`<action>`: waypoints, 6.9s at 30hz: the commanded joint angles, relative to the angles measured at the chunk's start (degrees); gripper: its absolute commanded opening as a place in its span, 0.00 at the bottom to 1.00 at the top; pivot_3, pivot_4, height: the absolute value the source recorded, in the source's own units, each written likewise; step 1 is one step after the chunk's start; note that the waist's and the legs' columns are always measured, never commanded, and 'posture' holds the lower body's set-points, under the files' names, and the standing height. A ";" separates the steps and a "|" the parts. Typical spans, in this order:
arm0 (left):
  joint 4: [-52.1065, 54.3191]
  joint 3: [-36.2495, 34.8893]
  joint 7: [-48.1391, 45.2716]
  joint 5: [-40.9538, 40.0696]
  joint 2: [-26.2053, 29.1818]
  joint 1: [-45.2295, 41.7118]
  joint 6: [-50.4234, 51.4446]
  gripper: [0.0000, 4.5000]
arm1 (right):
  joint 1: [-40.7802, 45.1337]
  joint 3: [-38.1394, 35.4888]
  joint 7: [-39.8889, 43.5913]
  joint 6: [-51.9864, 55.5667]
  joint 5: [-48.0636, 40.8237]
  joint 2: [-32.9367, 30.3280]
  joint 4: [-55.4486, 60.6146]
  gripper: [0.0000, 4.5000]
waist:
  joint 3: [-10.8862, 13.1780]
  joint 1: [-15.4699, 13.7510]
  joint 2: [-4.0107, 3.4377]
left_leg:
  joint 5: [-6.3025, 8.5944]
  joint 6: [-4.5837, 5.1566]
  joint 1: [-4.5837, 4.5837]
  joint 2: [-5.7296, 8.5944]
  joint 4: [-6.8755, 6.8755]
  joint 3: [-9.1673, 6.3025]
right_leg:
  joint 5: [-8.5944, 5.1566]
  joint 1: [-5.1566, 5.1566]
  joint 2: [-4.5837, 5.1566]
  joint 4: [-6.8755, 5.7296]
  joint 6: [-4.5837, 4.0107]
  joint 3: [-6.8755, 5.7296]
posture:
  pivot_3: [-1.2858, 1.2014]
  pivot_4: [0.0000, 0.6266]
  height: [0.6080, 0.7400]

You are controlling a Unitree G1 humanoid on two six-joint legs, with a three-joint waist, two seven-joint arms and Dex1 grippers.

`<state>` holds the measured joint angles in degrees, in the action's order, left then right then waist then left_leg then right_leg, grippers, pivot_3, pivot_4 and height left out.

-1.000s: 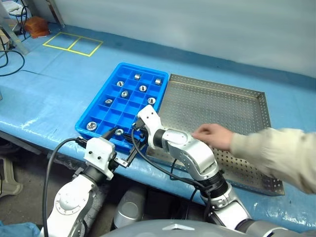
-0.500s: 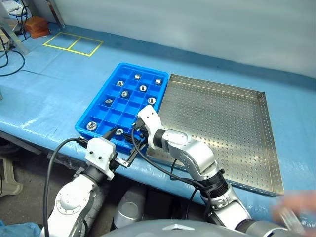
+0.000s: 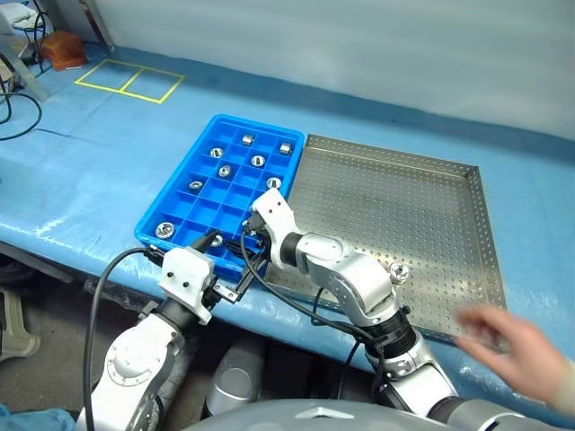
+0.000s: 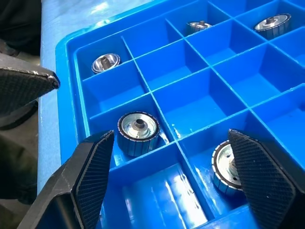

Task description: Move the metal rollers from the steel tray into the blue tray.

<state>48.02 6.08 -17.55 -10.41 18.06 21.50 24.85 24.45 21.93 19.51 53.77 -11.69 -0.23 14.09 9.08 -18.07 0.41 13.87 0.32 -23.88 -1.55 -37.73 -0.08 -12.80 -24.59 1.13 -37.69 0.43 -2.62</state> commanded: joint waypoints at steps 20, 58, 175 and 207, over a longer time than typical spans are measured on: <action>-2.40 1.42 -2.24 -2.47 0.68 -4.30 0.92 1.00 | -3.41 -17.06 -11.11 5.44 1.30 -3.96 7.01 0.89 | 0.02 8.95 -0.03 | -0.01 0.02 0.07 -0.01 0.04 -0.03 | 0.01 0.04 -0.01 -0.09 -0.03 0.18 | 0.64 0.24 1.00; -3.24 2.27 -2.17 -2.08 0.33 -3.77 0.02 1.00 | -11.69 -2.82 -5.65 -5.40 4.79 -10.02 5.13 0.36 | 0.02 12.28 0.02 | -0.02 0.04 0.20 -0.05 -0.06 -0.13 | 0.04 0.13 0.03 -0.12 0.02 0.28 | 0.64 0.24 1.00; -65.45 20.06 -18.53 8.50 -13.85 -57.65 -2.27 1.00 | -23.53 -22.02 -15.66 4.59 5.97 -3.85 38.95 1.00 | 0.00 22.34 -0.03 | -0.04 0.26 0.30 0.13 -0.26 0.35 | 0.29 0.08 -0.05 -0.28 0.41 0.98 | 0.43 0.24 1.00; -37.68 -4.98 2.64 4.51 -19.18 -51.82 11.89 0.39 | -18.72 -18.06 -16.36 3.01 4.89 -3.52 35.35 1.00 | -0.03 27.96 0.01 | -0.05 0.59 0.41 0.07 -0.33 0.76 | 0.58 0.07 0.04 -0.26 0.91 1.90 | 0.47 0.24 1.00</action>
<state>4.05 3.25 -18.24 -5.70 -1.03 -30.98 35.36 4.08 2.90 2.04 58.23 -5.49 -3.84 49.35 9.04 9.88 0.42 13.81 0.91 -23.48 -1.48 -38.06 0.68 -12.21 -24.53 1.17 -37.95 1.35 -0.72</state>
